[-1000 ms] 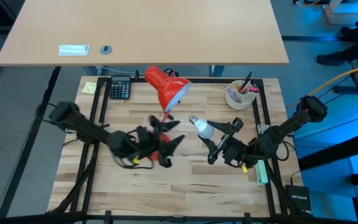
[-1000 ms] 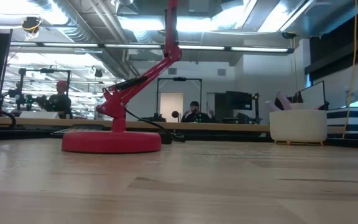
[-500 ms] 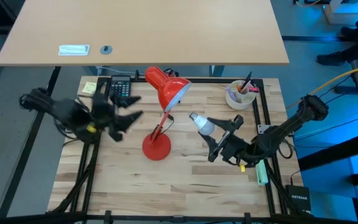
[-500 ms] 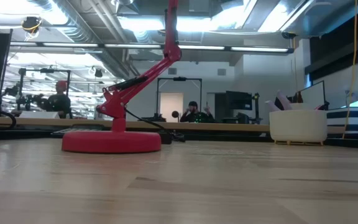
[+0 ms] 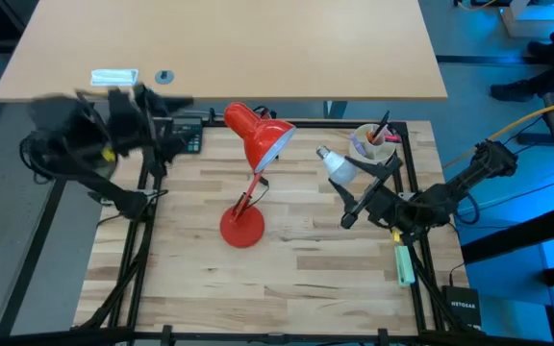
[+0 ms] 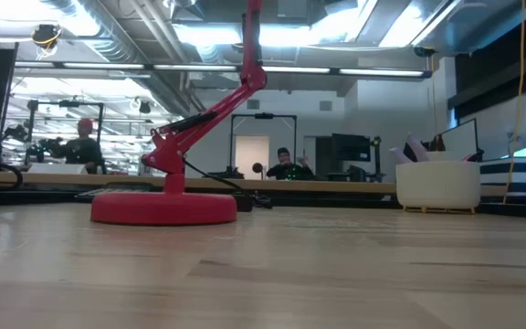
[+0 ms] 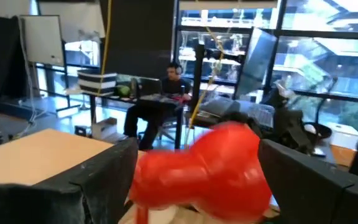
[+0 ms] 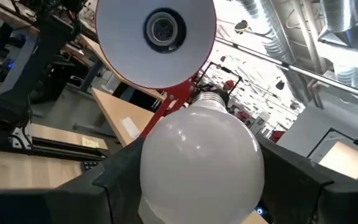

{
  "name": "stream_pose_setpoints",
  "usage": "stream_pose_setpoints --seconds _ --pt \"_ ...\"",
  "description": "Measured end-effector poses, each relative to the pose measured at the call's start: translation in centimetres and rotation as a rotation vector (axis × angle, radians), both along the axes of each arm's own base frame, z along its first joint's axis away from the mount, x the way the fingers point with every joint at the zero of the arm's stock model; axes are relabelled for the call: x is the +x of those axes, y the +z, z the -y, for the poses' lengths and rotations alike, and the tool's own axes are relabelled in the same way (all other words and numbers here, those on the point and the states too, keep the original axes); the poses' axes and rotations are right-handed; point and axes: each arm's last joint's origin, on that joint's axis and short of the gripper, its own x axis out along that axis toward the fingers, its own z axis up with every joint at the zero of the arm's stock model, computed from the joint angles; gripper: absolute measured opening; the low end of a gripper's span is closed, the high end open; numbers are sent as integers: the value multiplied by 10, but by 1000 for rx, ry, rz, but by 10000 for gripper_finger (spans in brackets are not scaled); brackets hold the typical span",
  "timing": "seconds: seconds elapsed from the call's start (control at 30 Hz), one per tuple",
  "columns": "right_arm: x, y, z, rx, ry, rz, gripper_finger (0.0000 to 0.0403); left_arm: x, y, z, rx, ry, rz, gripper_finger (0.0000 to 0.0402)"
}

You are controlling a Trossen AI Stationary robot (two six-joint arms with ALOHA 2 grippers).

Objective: Screw lightbulb
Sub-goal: Insert the light bulb into the lamp

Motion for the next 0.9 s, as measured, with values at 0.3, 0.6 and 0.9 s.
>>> stream_pose_setpoints --seconds 0.3,0.6,0.9 --pt "12 -14 11 31 3 -54 266 1 40 -17 95 14 16 326" --pt "13 -18 12 24 2 -86 266 9 29 -17 35 27 -43 329" --pt "13 -19 12 20 1 -93 266 18 23 -17 55 49 -103 328"
